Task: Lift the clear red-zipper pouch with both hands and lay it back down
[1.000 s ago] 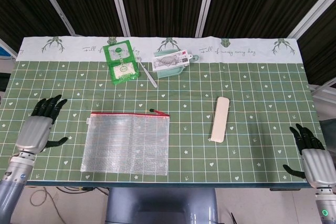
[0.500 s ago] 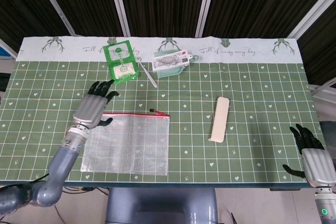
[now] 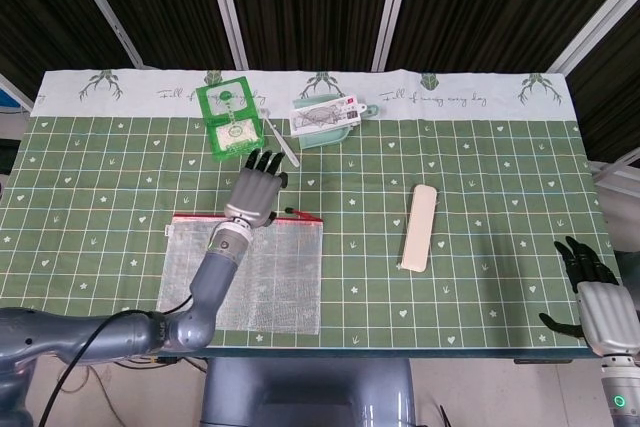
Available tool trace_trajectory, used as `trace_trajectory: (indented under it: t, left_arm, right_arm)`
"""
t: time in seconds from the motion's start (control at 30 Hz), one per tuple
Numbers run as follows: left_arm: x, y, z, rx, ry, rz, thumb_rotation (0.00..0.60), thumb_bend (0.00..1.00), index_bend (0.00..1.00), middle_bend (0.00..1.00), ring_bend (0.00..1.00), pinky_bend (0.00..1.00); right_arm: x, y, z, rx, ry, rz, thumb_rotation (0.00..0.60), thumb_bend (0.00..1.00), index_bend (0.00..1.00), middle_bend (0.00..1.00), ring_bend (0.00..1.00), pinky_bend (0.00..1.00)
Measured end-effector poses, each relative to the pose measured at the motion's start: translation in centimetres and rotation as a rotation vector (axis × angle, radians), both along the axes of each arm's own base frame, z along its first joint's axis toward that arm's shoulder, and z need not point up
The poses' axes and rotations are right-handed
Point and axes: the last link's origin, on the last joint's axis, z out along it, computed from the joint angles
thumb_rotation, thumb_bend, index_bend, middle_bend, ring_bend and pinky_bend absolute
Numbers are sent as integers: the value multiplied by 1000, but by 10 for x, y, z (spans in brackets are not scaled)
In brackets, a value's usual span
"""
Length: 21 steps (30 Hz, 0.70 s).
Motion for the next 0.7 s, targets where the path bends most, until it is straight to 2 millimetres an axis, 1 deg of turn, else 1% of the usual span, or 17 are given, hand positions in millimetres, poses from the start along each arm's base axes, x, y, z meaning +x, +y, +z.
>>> trace_trajectory:
  t: [0.3, 0.5, 0.7]
  left_arm:
    - [13, 16, -37, 13, 77, 23, 600, 247, 437, 82, 0, 0]
    - [15, 20, -59, 0, 118, 32, 600, 264, 456, 86, 0, 0]
    - [14, 22, -74, -13, 141, 40, 600, 278, 468, 89, 0, 0]
  right_arm:
    - [0, -1, 0, 6, 15, 15, 600, 121, 0, 0, 0, 197]
    - [-1, -1, 0, 7, 12, 12, 600, 126, 0, 0, 0, 197]
    - [-2, -2, 0, 4, 9, 6, 600, 130, 0, 0, 0, 197]
